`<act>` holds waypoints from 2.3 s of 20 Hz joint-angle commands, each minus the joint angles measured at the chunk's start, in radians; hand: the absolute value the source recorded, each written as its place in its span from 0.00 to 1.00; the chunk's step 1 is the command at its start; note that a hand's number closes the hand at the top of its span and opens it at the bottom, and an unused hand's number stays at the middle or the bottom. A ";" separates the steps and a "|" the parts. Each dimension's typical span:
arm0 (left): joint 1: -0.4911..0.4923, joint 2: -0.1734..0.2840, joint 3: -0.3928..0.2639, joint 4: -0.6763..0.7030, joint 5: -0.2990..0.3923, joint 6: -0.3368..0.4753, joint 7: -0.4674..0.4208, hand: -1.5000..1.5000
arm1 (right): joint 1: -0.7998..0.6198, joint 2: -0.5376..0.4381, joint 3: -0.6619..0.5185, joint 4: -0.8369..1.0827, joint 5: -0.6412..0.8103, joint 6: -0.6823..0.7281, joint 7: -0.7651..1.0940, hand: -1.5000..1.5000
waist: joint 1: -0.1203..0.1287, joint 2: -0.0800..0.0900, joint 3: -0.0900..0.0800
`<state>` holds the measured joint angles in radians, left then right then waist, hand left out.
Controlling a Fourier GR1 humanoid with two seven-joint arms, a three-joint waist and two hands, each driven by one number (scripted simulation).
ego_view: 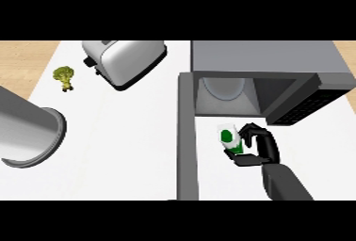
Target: Pick up the milk, place it into the microwave and close the microwave
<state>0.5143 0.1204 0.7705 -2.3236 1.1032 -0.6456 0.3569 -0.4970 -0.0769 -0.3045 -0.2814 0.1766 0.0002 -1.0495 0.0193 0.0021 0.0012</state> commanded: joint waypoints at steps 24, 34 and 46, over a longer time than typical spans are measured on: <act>-0.173 0.030 -0.033 0.096 -0.090 -0.014 0.051 0.00 | -0.449 -0.180 -0.025 0.136 0.023 -0.130 0.293 1.00 | 0.061 0.035 0.003; -0.219 0.056 -0.056 0.127 -0.074 -0.007 0.055 0.00 | -0.509 -0.240 0.004 0.161 0.083 -0.349 0.354 1.00 | 0.099 0.054 0.004; -0.291 0.108 -0.058 0.158 -0.088 -0.003 0.051 0.00 | -0.524 -0.301 -0.013 0.177 0.067 -0.400 0.375 1.00 | 0.132 0.083 0.007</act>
<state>0.2473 0.2155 0.7157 -2.1748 1.0223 -0.6529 0.4093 -0.9982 -0.3115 -0.3405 -0.1055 0.2130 -0.4016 -0.6916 0.1392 0.0594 0.0010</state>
